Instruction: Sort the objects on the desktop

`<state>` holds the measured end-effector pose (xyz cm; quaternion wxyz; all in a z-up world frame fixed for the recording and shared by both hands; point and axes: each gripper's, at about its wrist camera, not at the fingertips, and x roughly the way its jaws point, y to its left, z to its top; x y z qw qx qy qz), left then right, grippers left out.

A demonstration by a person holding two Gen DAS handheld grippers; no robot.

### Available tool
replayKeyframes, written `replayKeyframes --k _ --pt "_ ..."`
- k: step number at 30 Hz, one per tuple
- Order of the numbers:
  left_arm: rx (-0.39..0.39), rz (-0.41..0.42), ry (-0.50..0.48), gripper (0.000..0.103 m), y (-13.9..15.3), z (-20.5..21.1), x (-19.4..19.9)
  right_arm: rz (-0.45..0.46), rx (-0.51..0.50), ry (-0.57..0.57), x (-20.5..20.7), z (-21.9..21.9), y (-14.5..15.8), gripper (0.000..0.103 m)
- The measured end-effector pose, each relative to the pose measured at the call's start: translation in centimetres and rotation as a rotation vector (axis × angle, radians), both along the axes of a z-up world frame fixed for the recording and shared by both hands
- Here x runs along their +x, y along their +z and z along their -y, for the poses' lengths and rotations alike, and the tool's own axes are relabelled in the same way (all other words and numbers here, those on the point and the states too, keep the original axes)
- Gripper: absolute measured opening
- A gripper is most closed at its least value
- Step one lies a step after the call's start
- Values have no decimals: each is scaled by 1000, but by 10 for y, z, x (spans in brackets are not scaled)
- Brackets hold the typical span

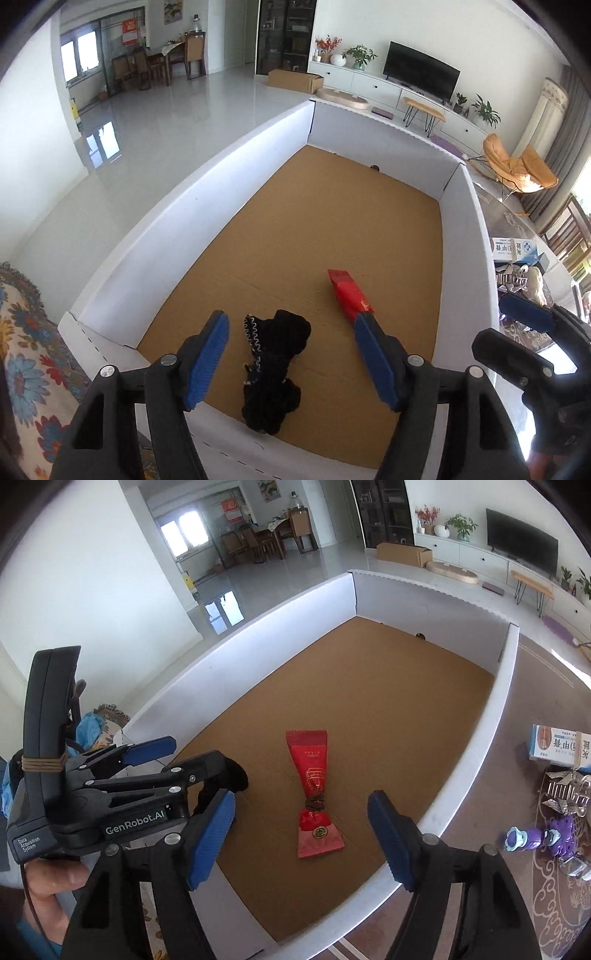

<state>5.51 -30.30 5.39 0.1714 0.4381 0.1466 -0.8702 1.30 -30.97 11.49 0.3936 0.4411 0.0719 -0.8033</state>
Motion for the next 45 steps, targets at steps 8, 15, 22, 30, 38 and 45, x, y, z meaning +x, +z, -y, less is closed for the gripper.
replayKeyframes --k 8,15,22,30,38,45 --pt "77 -151 -405 80 37 -159 11 -200 66 -347 -4 -174 -15 98" --pt "80 -3 -559 97 -45 -288 -19 -80 288 -682 -14 -348 -76 98" --pt "-22 4 -493 97 -89 -316 -49 -70 322 -763 -8 -413 -98 98" --pt "-62 5 -452 97 -106 -315 -80 -62 247 -798 -5 -419 -100 98" --pt "-114 0 -446 98 -107 -321 -78 -60 255 -790 -6 -415 -103 102" --pt "-113 12 -431 103 -108 -318 -80 -57 255 -793 -6 -416 -105 103"
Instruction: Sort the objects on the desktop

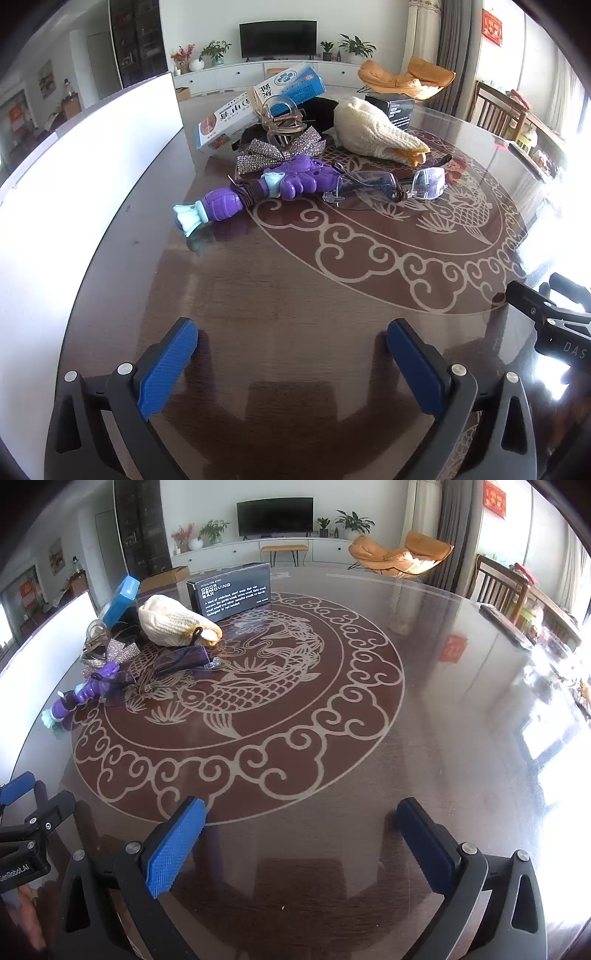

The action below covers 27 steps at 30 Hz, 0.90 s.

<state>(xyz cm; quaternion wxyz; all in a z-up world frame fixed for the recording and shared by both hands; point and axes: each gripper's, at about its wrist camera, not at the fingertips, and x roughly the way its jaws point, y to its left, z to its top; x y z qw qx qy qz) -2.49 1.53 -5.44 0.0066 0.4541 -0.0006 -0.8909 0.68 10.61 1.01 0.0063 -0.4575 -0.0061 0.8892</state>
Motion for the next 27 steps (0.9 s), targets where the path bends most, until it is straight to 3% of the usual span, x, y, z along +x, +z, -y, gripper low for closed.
replayKeyframes --k 27 --pt "-1 0 0 103 0 0 0 0 -4 22 4 1 1 103"
